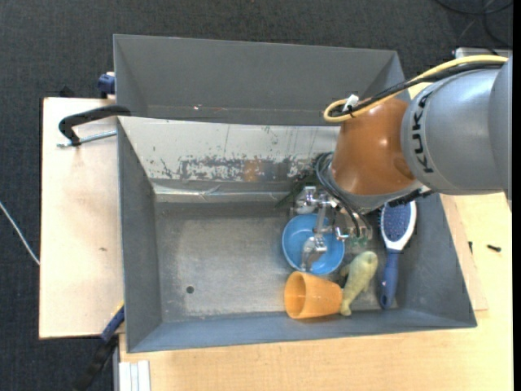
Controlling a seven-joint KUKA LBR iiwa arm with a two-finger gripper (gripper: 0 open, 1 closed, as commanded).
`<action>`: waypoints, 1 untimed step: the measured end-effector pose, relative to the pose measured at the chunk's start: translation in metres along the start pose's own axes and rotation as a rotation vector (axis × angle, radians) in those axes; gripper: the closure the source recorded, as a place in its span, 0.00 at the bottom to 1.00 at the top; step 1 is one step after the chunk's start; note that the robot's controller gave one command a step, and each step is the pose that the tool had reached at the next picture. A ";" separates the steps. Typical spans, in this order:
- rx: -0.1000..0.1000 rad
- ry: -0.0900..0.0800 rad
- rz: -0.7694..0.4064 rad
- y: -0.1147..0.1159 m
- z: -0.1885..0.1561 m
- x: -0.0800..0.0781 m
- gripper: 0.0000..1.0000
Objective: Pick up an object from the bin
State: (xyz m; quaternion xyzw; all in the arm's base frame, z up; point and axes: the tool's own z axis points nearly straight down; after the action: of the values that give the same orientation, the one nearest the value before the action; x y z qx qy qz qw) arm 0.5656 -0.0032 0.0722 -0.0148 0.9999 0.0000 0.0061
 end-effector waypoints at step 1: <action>0.001 -0.022 -0.002 0.000 -0.005 -0.005 1.00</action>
Offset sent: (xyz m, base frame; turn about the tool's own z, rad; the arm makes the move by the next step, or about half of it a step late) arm 0.0000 0.0000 0.0000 0.0000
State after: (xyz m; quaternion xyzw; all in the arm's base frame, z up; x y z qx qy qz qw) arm 0.5706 -0.0029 0.0777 -0.0156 0.9997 -0.0005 0.0168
